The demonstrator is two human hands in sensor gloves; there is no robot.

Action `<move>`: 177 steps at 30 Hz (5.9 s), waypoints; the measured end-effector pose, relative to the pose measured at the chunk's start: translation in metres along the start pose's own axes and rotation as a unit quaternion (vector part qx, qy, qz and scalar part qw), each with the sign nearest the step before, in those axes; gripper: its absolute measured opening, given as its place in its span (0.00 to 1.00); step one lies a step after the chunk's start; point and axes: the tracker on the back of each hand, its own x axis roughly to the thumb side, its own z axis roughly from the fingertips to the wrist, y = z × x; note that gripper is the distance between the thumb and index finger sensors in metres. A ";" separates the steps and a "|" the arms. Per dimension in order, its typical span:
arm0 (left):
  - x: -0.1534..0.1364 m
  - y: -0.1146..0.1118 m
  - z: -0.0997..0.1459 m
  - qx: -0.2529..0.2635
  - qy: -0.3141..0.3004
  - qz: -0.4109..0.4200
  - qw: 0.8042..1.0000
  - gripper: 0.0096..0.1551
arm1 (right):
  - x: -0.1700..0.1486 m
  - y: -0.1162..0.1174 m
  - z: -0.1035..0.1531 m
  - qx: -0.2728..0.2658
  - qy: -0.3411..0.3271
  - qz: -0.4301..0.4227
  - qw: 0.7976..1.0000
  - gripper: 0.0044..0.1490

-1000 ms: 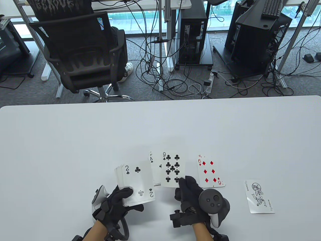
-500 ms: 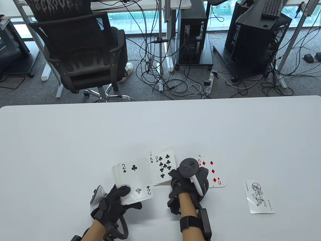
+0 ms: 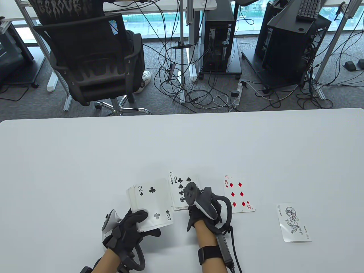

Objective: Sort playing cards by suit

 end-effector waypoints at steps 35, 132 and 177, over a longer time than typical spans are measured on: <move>0.003 -0.001 0.000 0.010 -0.002 -0.015 1.000 0.33 | 0.039 -0.020 0.078 -0.121 -0.212 -0.296 0.924 0.40; 0.005 0.004 0.000 0.009 -0.007 -0.003 1.000 0.32 | 0.042 -0.031 0.071 -0.126 -0.188 -0.337 0.914 0.29; 0.011 0.010 0.004 0.027 -0.039 0.009 0.999 0.31 | 0.015 0.026 0.113 0.180 -0.147 0.142 0.962 0.40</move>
